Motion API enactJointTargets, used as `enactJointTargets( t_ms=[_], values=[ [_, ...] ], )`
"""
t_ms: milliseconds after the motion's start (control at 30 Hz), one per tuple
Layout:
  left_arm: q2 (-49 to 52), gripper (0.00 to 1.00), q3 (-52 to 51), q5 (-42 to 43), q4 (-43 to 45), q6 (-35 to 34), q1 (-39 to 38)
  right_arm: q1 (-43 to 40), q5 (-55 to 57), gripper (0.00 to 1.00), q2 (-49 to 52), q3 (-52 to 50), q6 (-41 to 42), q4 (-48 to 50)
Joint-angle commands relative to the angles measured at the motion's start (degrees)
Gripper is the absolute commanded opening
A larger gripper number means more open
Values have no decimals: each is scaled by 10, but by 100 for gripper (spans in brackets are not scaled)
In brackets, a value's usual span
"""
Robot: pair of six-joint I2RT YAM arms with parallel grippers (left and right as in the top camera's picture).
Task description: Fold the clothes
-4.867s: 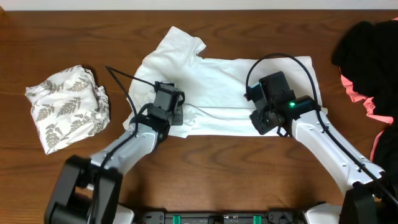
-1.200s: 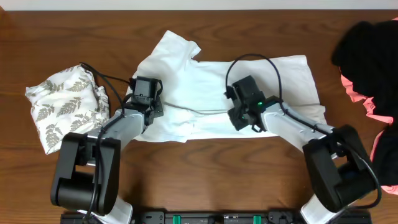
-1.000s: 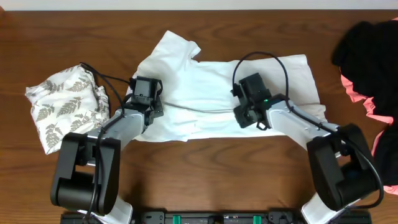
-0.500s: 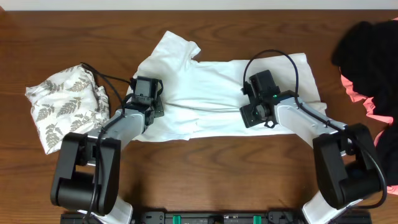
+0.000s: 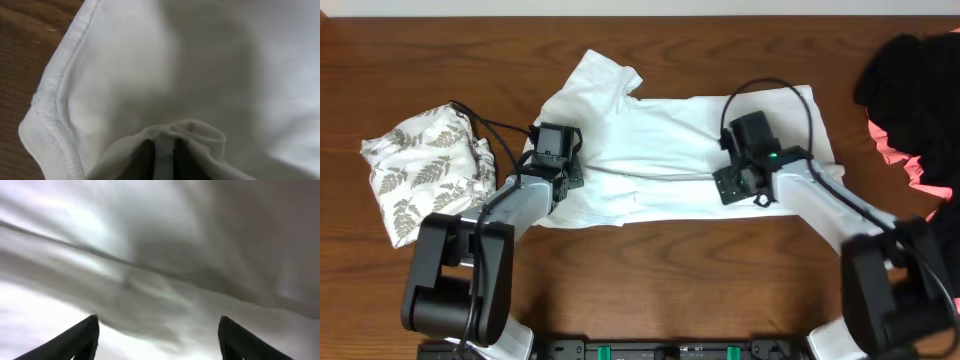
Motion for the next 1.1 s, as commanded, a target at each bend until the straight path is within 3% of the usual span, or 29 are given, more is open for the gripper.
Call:
enactJointTargets(
  t_ms=[0, 100, 167, 433, 833, 1067],
  values=[
    [35, 26, -37, 3, -35, -1, 5, -24, 12, 73, -50, 0, 6, -10],
    [35, 51, -37, 4, -37, -1, 5, -53, 12, 73, -69, 0, 6, -26],
    [34, 57, -37, 4, -38, 0, 5, -77, 10, 72, -71, 0, 9, -43],
    [-52, 59, -37, 4, -64, 3, 4, -151, 8, 63, -67, -1, 8, -85],
    [-172, 62, -37, 49, -62, 3, 4, -174, 7, 55, -65, -1, 3, -83],
    [-179, 60, -37, 130, -75, 3, 4, -175, 5, 29, -47, -1, 1, -78]
  ],
)
